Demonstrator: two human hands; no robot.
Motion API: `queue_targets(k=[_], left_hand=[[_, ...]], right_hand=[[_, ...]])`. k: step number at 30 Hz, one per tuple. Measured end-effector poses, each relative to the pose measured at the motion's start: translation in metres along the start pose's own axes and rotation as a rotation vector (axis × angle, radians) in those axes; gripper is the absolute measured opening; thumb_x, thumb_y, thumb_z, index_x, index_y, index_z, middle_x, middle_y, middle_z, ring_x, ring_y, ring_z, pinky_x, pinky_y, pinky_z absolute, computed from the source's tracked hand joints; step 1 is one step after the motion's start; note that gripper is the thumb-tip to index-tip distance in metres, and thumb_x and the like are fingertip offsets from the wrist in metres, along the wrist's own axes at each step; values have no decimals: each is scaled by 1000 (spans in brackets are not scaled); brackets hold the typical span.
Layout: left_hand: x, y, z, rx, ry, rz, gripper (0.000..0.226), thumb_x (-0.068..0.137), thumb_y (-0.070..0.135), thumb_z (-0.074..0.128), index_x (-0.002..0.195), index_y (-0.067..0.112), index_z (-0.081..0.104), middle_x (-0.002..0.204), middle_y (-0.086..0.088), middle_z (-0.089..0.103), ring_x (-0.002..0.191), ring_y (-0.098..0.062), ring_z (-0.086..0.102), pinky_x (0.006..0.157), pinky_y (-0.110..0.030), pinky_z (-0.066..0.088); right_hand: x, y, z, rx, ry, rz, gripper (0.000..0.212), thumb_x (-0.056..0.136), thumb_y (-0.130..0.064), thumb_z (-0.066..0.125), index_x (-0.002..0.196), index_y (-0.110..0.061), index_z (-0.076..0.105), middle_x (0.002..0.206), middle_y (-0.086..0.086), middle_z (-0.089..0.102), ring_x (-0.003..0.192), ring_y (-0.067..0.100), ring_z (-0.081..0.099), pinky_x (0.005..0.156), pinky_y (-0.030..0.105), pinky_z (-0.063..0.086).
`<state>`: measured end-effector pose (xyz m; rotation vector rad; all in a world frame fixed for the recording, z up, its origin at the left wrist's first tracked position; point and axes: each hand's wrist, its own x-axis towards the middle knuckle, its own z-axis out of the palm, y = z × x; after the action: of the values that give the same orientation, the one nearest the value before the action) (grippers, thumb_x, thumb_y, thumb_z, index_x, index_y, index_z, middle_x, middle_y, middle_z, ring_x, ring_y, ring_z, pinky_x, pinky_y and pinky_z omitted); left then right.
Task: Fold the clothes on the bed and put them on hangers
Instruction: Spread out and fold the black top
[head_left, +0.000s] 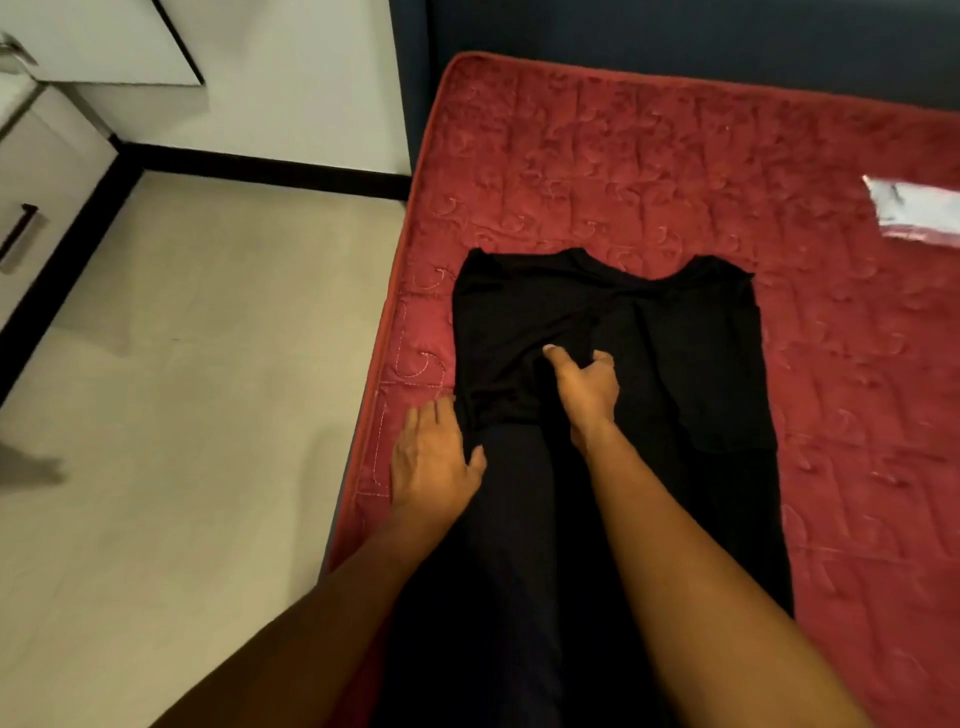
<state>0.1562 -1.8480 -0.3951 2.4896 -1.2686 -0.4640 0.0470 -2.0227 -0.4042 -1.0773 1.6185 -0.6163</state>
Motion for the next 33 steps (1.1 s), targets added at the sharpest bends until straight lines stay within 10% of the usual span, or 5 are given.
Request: queue_targets(k=[4, 11, 19, 26, 33], left_hand=[[-41, 11, -16, 12, -102, -165, 59, 90, 35, 69, 135, 14, 37, 120, -10, 62, 111, -29, 64, 90, -41, 52], [-102, 11, -27, 0, -124, -134, 44, 95, 32, 62, 130, 19, 39, 100, -6, 68, 96, -29, 69, 86, -42, 55], [-185, 22, 6, 111, -220, 153, 72, 92, 48, 60, 151, 23, 26, 138, -2, 52, 122, -23, 58, 97, -36, 48], [-236, -13, 41, 194, 120, 109, 43, 78, 32, 69, 114, 16, 53, 102, -7, 62, 94, -28, 64, 71, -41, 55], [-263, -23, 34, 313, 161, 29, 56, 83, 34, 69, 126, 12, 41, 111, -12, 64, 100, -31, 66, 77, -39, 51]], right_hand=[[-40, 12, 4, 66, -131, 82, 65, 78, -15, 87, 129, -11, 45, 114, 5, 57, 94, 24, 68, 58, 39, 64], [-37, -9, -18, 415, -146, -121, 22, 82, 11, 68, 89, -9, 67, 86, 11, 68, 66, 18, 66, 52, 25, 54], [-52, 58, -55, 276, 298, 5, 50, 86, -16, 64, 133, -4, 51, 85, 6, 72, 70, 21, 74, 68, 40, 63], [-122, 117, -34, -121, -34, -182, 46, 75, -59, 68, 63, -14, 70, 58, 3, 70, 61, 21, 73, 71, 43, 64], [-204, 140, -45, -262, -262, -150, 34, 78, -23, 84, 95, -2, 65, 85, 15, 72, 62, 25, 74, 60, 45, 65]])
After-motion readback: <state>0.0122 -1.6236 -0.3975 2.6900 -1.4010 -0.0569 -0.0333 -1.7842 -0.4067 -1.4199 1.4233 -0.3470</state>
